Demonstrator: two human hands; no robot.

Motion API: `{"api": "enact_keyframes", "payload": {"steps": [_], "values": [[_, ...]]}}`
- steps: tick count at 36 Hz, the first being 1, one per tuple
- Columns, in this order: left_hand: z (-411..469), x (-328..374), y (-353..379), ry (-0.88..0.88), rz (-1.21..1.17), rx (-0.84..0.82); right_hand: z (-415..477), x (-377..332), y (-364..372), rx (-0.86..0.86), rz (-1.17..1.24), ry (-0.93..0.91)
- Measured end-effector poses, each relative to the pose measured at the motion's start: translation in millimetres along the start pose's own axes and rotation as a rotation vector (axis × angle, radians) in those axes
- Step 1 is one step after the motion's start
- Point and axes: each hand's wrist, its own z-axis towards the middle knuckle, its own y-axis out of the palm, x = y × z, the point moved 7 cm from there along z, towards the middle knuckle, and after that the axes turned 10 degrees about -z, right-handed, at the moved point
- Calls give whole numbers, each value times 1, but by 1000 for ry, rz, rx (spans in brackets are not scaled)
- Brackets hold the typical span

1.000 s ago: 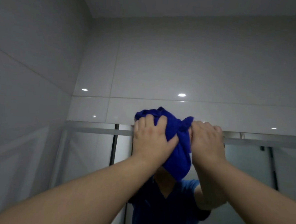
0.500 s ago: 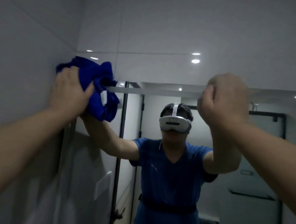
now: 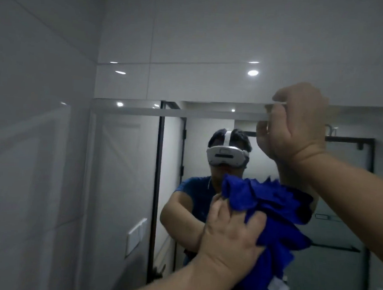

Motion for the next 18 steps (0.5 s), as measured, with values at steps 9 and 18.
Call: {"api": "enact_keyframes", "payload": {"steps": [9,18], "values": [[-51,-17,-11,154,-139,-36,-89,-74,-9,-219,149,-232],[-103,-141,-77,34,115,-36,-165,-33,-11,-348,90,-182]]}}
